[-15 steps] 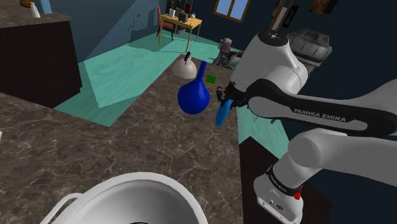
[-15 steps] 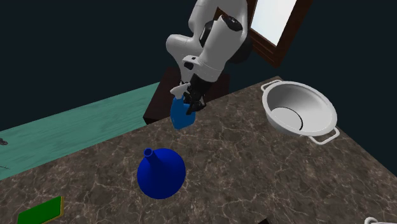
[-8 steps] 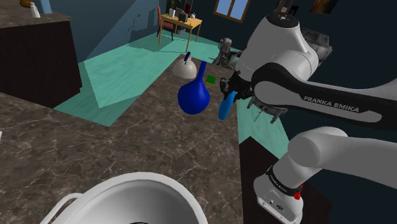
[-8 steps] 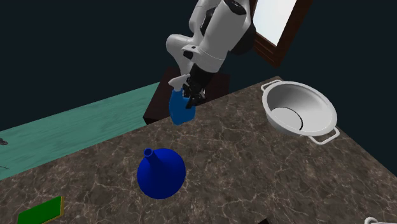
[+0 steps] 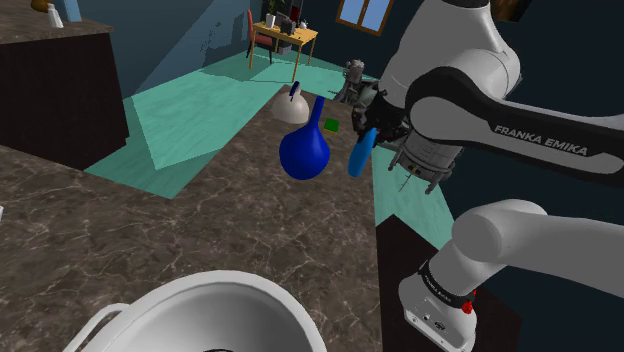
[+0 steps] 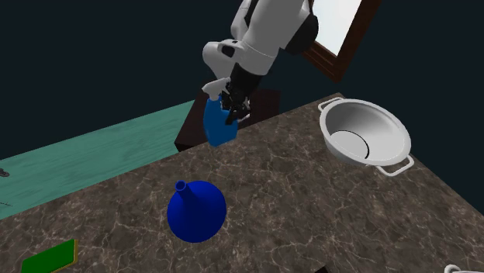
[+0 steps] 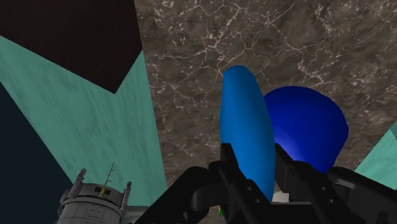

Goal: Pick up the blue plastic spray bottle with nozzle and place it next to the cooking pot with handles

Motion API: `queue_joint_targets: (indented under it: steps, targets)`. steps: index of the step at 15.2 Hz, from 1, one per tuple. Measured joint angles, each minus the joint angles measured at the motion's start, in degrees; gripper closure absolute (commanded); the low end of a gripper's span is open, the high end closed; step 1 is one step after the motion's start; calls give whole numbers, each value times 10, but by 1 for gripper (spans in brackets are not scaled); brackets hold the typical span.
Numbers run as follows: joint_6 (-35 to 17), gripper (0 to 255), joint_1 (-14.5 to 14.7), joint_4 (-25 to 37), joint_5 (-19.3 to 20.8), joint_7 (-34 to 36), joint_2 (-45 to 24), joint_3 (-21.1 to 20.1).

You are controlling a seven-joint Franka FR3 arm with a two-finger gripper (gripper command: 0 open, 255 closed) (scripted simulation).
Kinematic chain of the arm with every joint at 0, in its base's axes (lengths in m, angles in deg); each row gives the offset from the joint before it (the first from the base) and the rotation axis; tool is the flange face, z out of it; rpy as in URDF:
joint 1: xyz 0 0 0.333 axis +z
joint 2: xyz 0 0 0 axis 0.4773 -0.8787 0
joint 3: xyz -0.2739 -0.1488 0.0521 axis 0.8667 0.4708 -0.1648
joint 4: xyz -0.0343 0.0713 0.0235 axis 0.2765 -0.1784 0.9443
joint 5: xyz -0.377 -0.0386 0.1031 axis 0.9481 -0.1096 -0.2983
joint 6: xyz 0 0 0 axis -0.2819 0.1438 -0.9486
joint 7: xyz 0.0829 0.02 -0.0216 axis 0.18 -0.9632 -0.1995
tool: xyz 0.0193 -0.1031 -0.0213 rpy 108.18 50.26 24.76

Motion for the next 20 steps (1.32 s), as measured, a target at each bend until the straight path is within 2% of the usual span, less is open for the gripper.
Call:
queue_joint_targets:
  steps: [20]
  targets:
    - [127, 255, -33, 161, 40, -36, -27, 50]
